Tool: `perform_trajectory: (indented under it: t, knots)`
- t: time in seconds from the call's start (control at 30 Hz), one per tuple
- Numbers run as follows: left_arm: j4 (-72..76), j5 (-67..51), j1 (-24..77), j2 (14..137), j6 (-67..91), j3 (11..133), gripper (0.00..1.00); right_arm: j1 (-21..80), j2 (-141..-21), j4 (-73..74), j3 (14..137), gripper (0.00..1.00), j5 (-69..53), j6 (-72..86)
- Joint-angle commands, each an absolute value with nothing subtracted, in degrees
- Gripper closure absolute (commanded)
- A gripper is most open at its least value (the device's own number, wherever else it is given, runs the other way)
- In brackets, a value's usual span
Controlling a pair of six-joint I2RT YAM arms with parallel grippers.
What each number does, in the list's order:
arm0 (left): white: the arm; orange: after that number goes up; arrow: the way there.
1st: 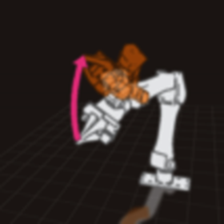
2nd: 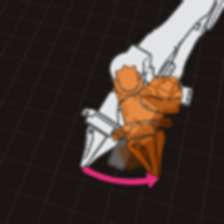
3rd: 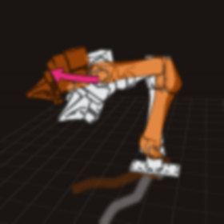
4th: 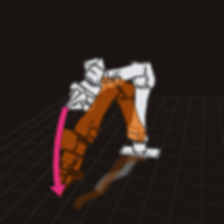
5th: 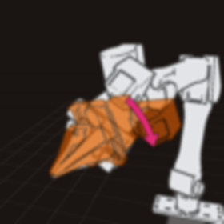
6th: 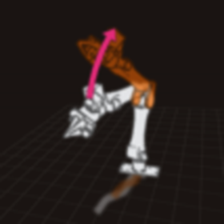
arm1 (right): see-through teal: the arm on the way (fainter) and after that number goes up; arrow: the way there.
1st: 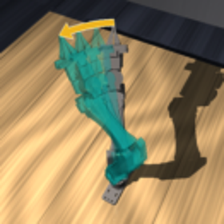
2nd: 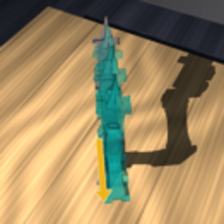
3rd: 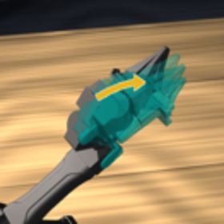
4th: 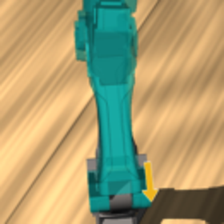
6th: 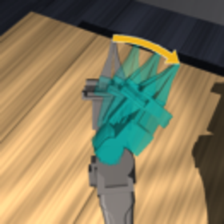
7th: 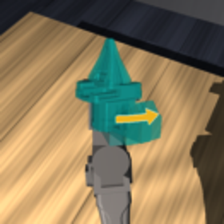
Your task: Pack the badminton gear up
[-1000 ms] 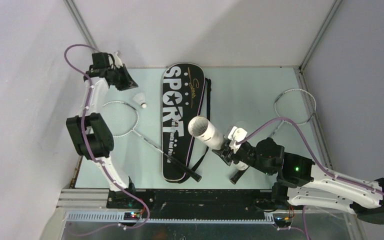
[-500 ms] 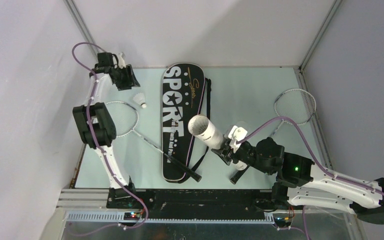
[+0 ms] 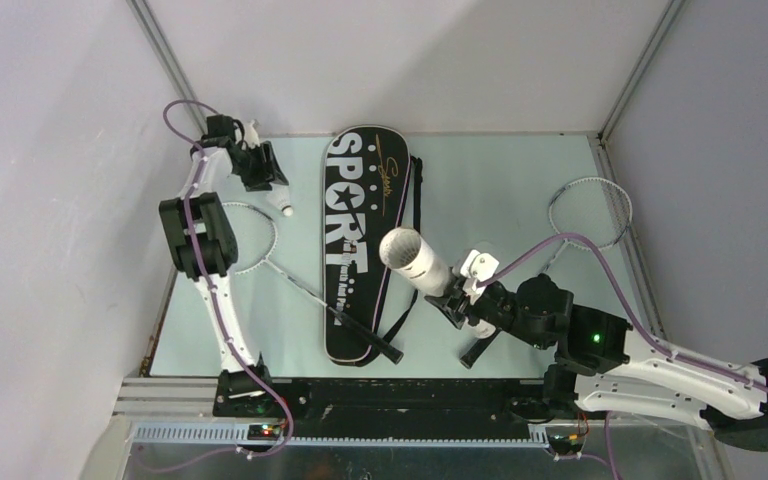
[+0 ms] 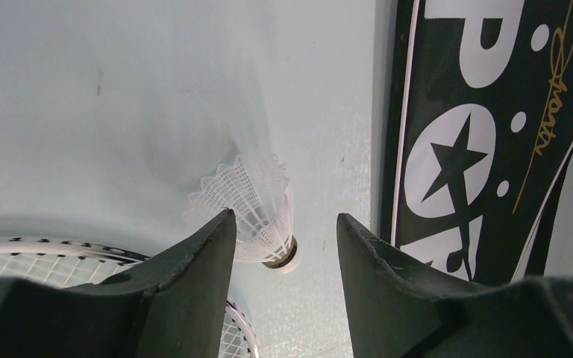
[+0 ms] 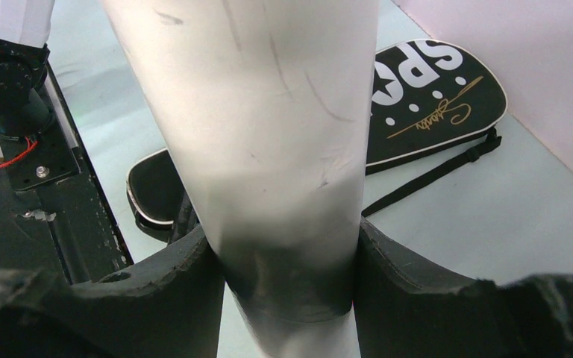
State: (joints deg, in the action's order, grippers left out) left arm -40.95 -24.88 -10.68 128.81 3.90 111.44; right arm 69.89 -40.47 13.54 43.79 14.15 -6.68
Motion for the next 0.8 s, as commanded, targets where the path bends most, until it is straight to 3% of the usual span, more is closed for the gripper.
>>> perform_trajectory:
  t: [0.0,0.23,0.33,0.4,0.53,0.63,0.77]
  knots:
    - [-42.3,-28.7,-10.9,129.6,2.7,114.2,0.43,69.7,-39.0,10.2,44.5,0.66,14.5,-7.1]
    - [-43.6,-29.9,-11.1,129.2,2.2,113.1,0.53,69.7,-38.4,10.7,44.5,0.66,14.6,-6.4]
    - [-43.4,-30.3,-11.0,128.5,2.1,112.0,0.67,69.7,-37.8,11.1,44.5,0.66,14.8,-6.3]
    - [-43.5,-30.9,-11.0,128.0,2.3,111.3,0.71,69.7,-37.4,11.4,44.5,0.66,15.0,-6.2]
    - [-43.7,-30.3,-10.9,126.5,2.5,109.0,0.75,69.7,-36.6,11.4,44.5,0.66,15.2,-6.0]
    - [-43.5,-30.3,-11.0,125.5,2.3,106.9,0.72,69.7,-36.3,11.5,44.5,0.66,15.0,-5.8]
    - [-43.6,-30.9,-10.9,124.7,2.3,105.7,0.9,69.7,-35.9,12.6,44.5,0.66,15.2,-5.2]
